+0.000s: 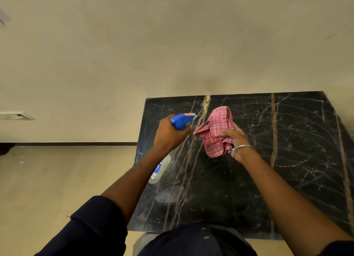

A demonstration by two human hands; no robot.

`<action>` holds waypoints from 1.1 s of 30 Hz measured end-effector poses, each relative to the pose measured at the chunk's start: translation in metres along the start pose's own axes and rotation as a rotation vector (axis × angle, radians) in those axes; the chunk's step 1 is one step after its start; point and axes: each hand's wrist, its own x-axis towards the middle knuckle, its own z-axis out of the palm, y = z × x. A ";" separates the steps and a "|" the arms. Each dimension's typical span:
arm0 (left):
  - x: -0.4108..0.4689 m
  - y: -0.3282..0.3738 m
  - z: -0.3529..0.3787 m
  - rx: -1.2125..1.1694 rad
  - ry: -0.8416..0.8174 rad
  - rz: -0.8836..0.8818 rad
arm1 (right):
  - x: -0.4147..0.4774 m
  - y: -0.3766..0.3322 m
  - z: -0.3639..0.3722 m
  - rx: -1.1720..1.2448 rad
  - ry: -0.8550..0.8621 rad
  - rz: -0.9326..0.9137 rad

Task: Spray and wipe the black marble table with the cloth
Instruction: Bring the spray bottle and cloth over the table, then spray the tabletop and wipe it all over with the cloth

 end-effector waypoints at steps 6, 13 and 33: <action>0.050 -0.062 -0.059 -0.021 0.010 -0.021 | 0.036 0.035 0.078 0.059 0.134 0.008; 0.117 -0.143 -0.131 -0.033 -0.058 -0.066 | 0.099 0.059 0.174 -0.508 0.456 -0.197; 0.207 -0.263 -0.162 -0.020 -0.109 -0.107 | 0.245 0.164 0.349 -1.810 0.242 -0.464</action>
